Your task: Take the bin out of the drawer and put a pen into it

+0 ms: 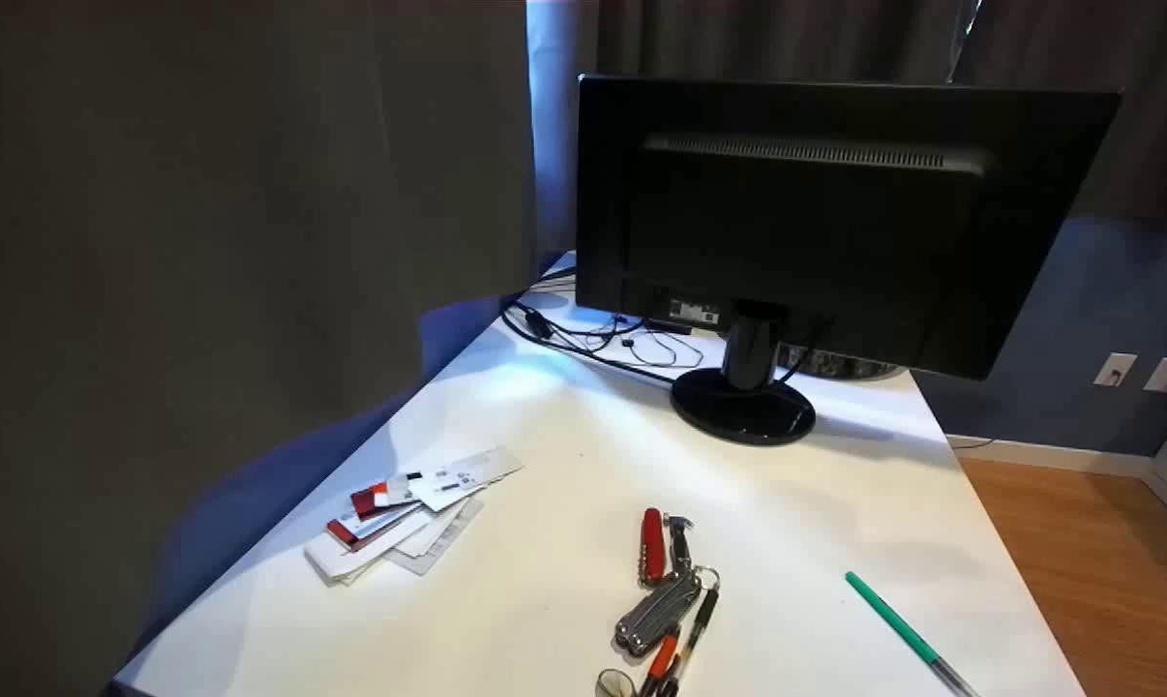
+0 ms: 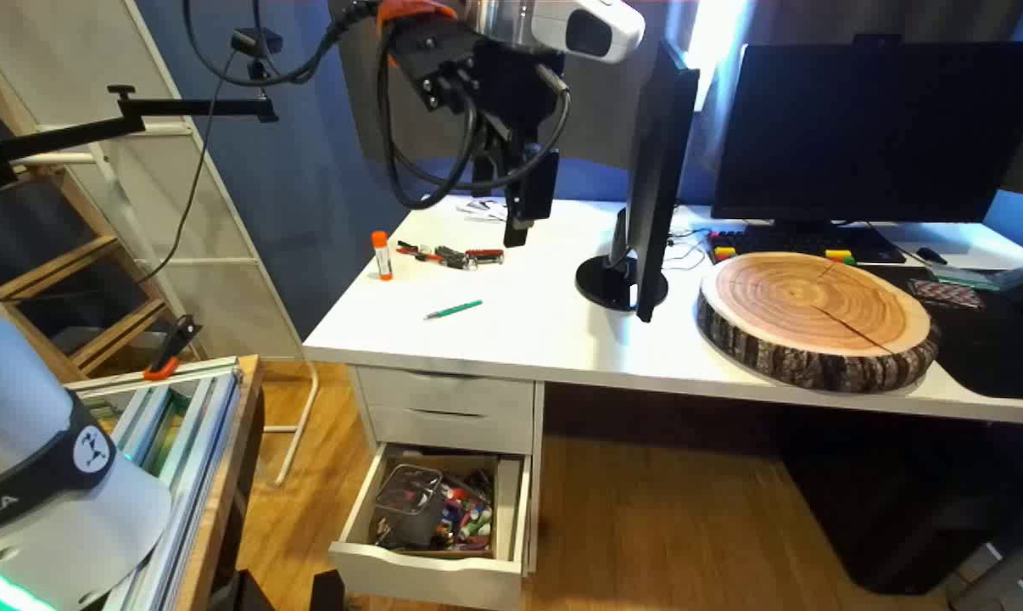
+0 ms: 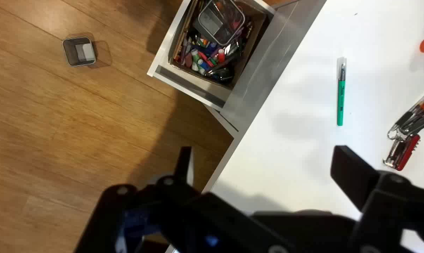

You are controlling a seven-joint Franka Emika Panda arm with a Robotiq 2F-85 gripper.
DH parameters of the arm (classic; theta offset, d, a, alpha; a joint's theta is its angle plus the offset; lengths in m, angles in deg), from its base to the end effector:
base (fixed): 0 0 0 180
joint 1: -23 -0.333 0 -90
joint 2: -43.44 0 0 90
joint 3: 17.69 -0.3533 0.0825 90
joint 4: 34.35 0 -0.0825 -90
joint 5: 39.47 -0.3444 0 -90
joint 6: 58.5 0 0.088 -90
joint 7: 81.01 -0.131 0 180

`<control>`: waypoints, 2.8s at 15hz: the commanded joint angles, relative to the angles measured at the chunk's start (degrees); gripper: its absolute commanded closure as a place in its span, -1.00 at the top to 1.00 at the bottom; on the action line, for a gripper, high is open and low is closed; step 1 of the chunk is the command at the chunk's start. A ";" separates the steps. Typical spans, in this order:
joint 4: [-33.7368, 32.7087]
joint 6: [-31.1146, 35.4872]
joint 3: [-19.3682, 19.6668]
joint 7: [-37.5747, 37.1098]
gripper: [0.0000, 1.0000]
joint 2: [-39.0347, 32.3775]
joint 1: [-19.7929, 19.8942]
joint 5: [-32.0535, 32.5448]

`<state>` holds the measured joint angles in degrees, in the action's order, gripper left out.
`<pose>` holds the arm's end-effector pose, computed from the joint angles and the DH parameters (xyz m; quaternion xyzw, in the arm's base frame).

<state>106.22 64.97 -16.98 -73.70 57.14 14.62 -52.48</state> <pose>0.3971 0.0672 0.4204 -0.9930 -0.0650 0.0299 0.0940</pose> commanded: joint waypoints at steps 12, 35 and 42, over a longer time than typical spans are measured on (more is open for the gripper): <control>-0.76 -3.77 -3.61 2.36 1.00 -10.56 0.19 1.22; -5.09 27.49 -11.87 13.30 1.00 -48.43 2.13 14.14; -9.48 40.14 -14.67 22.41 1.00 -62.85 6.28 20.08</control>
<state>100.84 101.05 -29.32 -54.53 2.10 17.70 -35.92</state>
